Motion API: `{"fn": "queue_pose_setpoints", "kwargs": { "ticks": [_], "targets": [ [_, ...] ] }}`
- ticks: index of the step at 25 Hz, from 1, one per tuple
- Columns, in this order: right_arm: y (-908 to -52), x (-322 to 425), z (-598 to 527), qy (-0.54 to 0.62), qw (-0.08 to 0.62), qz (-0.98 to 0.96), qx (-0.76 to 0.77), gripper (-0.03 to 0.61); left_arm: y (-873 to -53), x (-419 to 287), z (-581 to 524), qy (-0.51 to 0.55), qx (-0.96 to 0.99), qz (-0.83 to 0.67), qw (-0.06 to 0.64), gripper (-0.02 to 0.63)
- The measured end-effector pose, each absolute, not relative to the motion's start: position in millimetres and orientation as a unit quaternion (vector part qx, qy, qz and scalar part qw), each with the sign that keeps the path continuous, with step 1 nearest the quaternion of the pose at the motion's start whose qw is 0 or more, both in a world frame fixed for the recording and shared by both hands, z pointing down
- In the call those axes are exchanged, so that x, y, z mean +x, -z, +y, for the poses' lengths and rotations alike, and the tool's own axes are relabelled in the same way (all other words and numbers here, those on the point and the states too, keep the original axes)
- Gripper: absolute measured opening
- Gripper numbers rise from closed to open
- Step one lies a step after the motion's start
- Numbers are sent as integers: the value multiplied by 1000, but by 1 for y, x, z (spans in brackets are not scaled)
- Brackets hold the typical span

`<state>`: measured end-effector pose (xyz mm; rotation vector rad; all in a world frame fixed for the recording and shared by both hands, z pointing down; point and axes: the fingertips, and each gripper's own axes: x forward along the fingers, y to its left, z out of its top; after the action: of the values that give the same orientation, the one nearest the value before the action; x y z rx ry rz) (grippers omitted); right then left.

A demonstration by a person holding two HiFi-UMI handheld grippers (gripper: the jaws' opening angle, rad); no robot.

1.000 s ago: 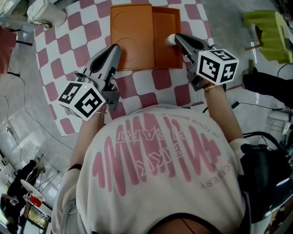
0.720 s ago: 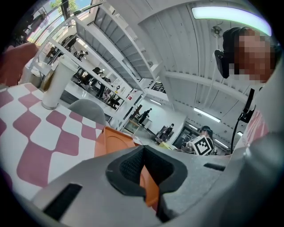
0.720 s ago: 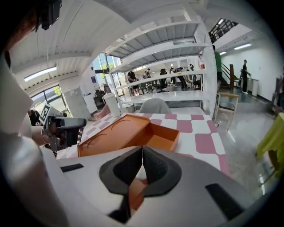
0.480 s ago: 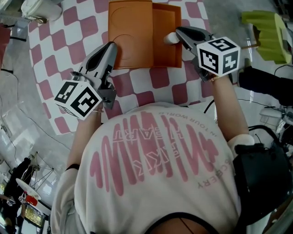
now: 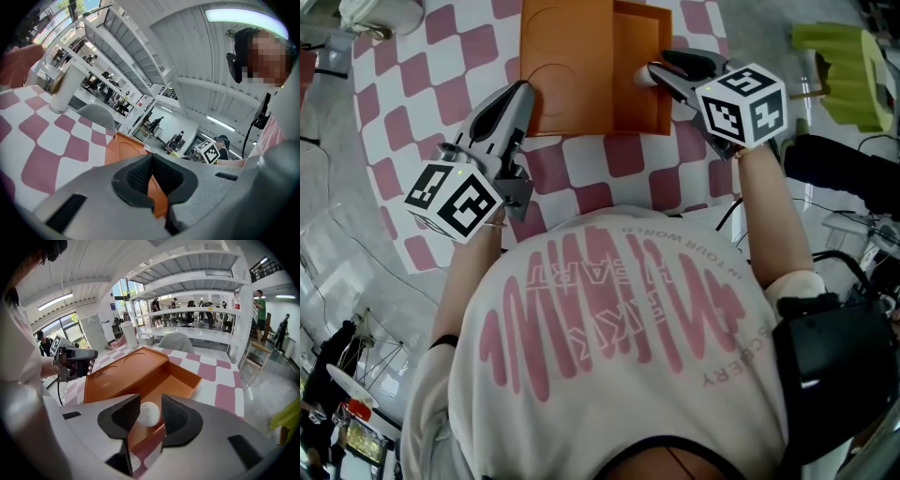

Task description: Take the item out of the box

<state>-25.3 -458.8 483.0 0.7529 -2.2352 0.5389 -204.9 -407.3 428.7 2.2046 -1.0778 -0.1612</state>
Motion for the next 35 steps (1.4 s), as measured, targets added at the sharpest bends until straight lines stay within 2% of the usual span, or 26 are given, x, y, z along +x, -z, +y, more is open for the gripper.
{"fn": "queue_pose_setpoints", "kwargs": {
  "ticks": [4, 9, 20, 26, 35],
  "targets": [
    [-491, -28, -451, -196, 385, -862, 266, 192, -429, -204, -408, 64, 844, -413, 336, 8],
    [-497, -29, -446, -178, 409, -858, 256, 212, -429, -204, -407, 62, 845, -411, 337, 8],
    [-506, -27, -442, -171, 427, -847, 266, 210, -427, -205, -401, 66, 844, -411, 337, 8],
    [-508, -26, -446, -176, 419, -841, 292, 163, -424, -205, -400, 69, 846, -409, 336, 8],
    [-511, -23, -447, -168, 424, -840, 294, 156, -423, -206, -396, 70, 845, -411, 336, 8]
  ]
}}
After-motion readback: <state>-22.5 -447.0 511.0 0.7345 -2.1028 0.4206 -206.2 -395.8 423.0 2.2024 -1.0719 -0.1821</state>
